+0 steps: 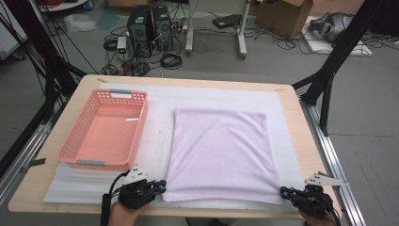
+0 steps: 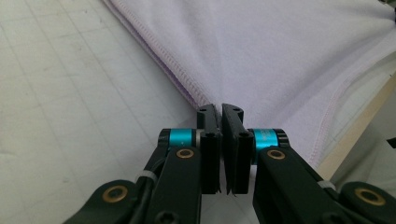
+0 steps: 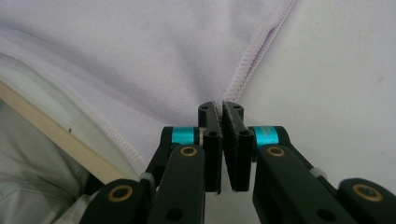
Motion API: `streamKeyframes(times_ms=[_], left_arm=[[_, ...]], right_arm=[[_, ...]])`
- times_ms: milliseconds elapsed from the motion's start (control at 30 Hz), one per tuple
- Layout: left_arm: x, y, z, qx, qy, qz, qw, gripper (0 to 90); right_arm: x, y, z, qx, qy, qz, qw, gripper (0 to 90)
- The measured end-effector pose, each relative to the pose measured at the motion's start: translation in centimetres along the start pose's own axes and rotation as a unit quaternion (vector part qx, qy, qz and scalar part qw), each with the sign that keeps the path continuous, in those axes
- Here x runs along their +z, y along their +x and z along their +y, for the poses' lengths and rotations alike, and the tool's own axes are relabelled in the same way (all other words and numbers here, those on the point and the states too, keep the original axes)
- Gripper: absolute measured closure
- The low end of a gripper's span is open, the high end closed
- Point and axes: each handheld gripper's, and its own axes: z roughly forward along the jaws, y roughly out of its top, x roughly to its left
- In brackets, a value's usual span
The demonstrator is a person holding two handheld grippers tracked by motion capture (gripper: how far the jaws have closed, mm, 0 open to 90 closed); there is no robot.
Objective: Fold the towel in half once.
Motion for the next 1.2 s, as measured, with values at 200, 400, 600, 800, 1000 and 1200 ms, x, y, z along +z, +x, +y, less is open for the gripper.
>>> streamKeyframes(times_ms=[200, 400, 600, 800, 1000, 1200], left_arm=[[1.2, 1.1, 1.8, -0.004, -0.036, 0.02, 0.9991, 50.2], [3.1, 2.7, 4.7, -0.009, -0.062, 0.021, 0.9978, 46.0], [5.9, 4.6, 7.3, -0.013, -0.093, 0.012, 0.9956, 46.0], [7.7, 6.3, 9.7, -0.026, -0.091, 0.022, 0.9953, 45.5], [9.2, 8.2, 12.1, -0.04, -0.086, 0.045, 0.9945, 45.0], [11.1, 9.4, 14.0, -0.046, -0.072, 0.06, 0.9945, 44.8]], right_arm=[[-0.1, -0.7, 0.6, 0.009, -0.049, -0.017, 0.9986, 62.6], [0.3, -1.7, 2.2, 0.01, -0.096, -0.037, 0.9946, 55.6], [1.8, -2.6, 4.4, 0.008, -0.101, -0.041, 0.994, 50.7], [3.3, -3.6, 6.1, 0.013, -0.106, -0.024, 0.994, 50.0], [4.5, -4.3, 7.1, 0.013, -0.109, -0.022, 0.9937, 43.3], [5.5, -4.2, 7.5, 0.007, -0.097, -0.035, 0.9946, 34.0]])
